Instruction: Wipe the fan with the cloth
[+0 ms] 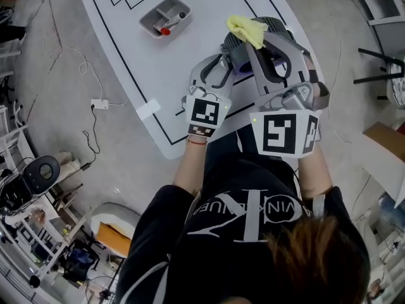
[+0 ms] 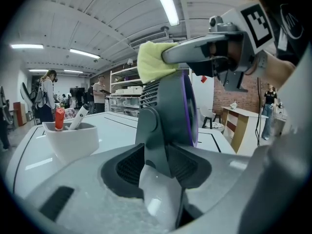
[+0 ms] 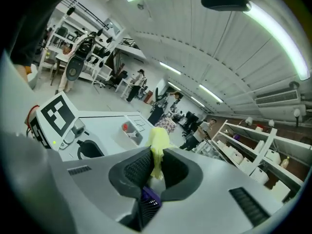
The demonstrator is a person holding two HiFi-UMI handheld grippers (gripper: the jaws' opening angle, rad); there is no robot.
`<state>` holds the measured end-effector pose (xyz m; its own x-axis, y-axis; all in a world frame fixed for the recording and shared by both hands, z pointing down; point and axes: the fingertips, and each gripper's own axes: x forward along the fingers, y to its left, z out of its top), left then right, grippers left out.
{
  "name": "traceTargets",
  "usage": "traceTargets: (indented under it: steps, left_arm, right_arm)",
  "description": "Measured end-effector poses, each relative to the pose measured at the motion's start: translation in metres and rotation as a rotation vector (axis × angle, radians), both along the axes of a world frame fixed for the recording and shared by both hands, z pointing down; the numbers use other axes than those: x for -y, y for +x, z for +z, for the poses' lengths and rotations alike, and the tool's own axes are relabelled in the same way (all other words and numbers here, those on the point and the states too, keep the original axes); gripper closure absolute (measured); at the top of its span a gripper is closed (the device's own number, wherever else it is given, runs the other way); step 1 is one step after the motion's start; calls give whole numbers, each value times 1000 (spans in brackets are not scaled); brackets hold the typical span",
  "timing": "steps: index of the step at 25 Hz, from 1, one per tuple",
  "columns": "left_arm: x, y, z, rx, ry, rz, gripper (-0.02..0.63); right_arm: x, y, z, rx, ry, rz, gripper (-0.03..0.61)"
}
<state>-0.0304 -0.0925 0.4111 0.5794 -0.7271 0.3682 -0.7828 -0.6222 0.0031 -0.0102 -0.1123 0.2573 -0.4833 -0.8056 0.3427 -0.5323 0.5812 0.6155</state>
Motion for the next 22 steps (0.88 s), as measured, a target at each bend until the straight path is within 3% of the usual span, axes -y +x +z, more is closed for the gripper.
traceTargets:
  steps: [5, 9, 22]
  left_arm:
    - [-4, -1, -6, -15, 1, -3, 457]
    - [-4, -4, -6, -11, 2, -8, 457]
    - [-5, -4, -1, 5, -16, -7, 466]
  right_arm:
    - [-15, -35, 23, -166, -76, -124, 543]
    - [-16, -42, 37, -301, -77, -151, 543]
    - [20, 16, 11, -195, -46, 50, 544]
